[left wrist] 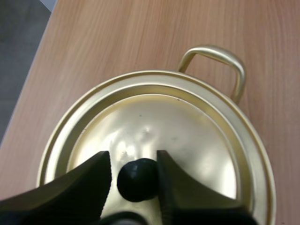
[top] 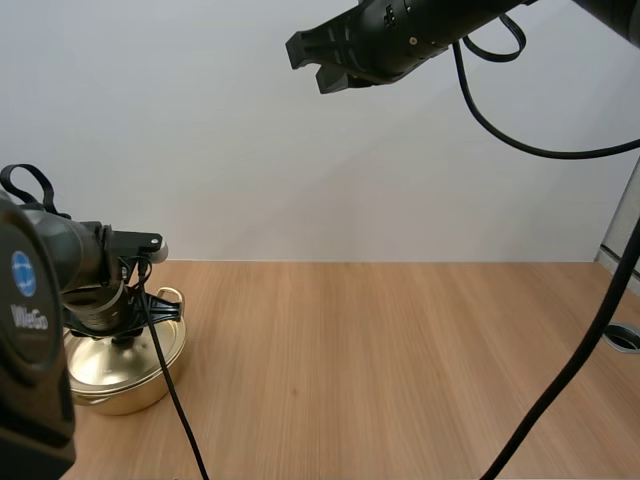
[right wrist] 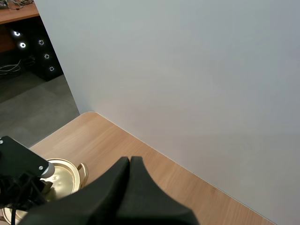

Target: Open the pot, put the car inside, and close it

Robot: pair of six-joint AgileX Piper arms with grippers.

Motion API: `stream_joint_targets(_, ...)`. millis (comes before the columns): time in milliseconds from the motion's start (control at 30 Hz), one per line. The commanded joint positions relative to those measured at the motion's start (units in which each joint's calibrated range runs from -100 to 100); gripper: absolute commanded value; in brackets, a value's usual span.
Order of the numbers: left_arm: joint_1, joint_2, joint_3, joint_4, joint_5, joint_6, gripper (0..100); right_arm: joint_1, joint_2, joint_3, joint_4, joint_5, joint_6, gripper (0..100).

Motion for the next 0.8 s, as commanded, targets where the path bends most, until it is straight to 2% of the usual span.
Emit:
stream_joint_targets(0,-0.01,-0.1,-0.4,1.9,-2.1,0.0,87,0.0,0.0,0.1,0.1,0.1,-0.1,0)
stream_joint_targets(33,-0.01,-0.1,-0.8,2.6,-2.8,0.0,97,0.0,0.0,0.1,0.1,0.1,-0.1,0)
stream_joint_targets(67,-0.01,-0.1,-1.2,3.3,-3.5,0.0,100,0.0,0.0,0.1,0.1,0.1,-0.1,0)
stream_joint_targets(467,-0.01,-0.3,-12.5,5.2,2.1,0.0,100,0.0,0.0,0.1,0.1,0.1,-0.1,0)
stream_joint_targets(500,-0.01,-0.5,-12.9,5.2,2.6,0.0,86,0.0,0.0,0.1,0.1,0.1,-0.1,0)
stream_joint_targets(533,-0.01,-0.9,-12.9,5.2,2.6,0.0,65,0.0,0.0,0.1,0.1,0.1,-0.1,0)
stream_joint_targets(600,-0.01,-2.1,-12.9,4.9,2.8,-1.0,2,0.0,0.0,0.1,-0.1,0.1,-0.1,0)
stream_joint_targets(767,-0.01,-5.6,-12.9,4.6,-6.6,-1.3,0,0.0,0.0,0.1,-6.3,0.1,2.1,0)
